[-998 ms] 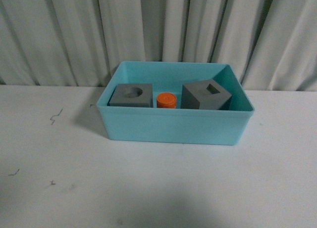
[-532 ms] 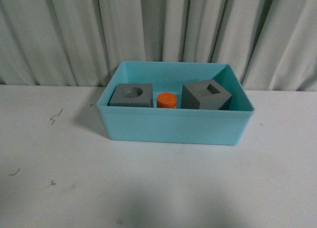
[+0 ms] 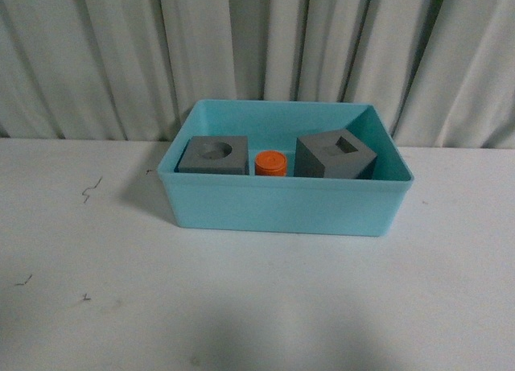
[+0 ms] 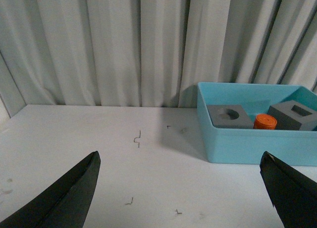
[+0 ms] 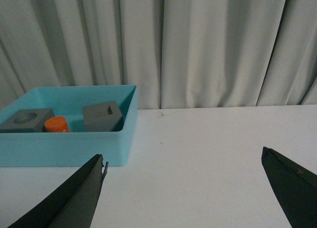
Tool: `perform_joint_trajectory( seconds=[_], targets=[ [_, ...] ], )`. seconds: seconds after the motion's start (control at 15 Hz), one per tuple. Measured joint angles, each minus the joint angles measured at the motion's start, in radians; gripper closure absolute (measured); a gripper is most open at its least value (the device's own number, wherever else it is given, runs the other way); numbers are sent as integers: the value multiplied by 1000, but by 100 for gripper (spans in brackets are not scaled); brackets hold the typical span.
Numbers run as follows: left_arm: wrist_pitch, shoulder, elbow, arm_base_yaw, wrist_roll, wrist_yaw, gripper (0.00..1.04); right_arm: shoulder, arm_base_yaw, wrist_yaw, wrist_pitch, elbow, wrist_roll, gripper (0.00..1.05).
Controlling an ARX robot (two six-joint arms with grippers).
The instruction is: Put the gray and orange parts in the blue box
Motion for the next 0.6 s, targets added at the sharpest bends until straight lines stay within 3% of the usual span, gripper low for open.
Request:
perform_joint_trajectory(
  seconds=[0.6],
  targets=[
    [0,0,0,0,0,0,7,0,0,0,0,0,0,6]
  ],
)
